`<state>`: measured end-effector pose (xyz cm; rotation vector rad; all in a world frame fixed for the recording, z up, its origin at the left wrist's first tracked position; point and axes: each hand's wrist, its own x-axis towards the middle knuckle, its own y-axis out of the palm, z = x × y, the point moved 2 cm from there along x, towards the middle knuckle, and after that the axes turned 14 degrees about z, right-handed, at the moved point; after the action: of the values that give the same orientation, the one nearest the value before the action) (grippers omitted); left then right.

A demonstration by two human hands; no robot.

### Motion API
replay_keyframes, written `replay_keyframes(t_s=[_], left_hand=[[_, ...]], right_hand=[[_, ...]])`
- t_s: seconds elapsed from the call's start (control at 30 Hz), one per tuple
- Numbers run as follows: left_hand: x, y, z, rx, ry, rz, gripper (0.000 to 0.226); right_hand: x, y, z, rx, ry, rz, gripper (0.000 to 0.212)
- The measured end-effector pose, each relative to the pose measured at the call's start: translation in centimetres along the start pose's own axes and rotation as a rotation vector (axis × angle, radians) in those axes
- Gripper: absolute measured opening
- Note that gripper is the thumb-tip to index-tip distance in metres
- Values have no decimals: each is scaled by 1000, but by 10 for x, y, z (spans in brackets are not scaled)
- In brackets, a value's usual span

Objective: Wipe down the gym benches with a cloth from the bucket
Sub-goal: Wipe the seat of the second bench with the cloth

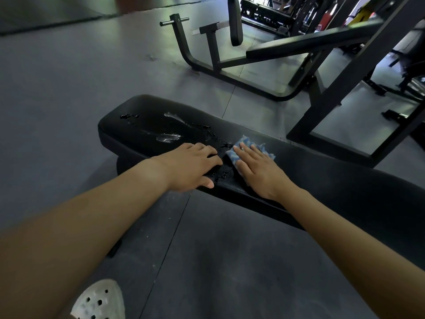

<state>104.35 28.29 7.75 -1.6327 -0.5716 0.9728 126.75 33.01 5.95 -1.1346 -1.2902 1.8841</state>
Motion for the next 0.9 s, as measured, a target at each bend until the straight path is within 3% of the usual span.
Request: replay_keyframes(t_s=[0.1, 0.3, 0.67, 0.9], left_hand=[[0, -1, 0, 13, 7, -3, 65], [-4, 3, 0, 24, 6, -28, 64], [-3, 8, 1, 39, 8, -64, 64], [-7, 10, -1, 58, -10, -125, 62]], right_hand=[[10, -9, -14, 16, 4, -1, 54], [45, -16, -17, 47, 181, -61, 55], [2, -3, -1, 7, -45, 4, 54], [37, -12, -11, 64, 180, -49, 55]])
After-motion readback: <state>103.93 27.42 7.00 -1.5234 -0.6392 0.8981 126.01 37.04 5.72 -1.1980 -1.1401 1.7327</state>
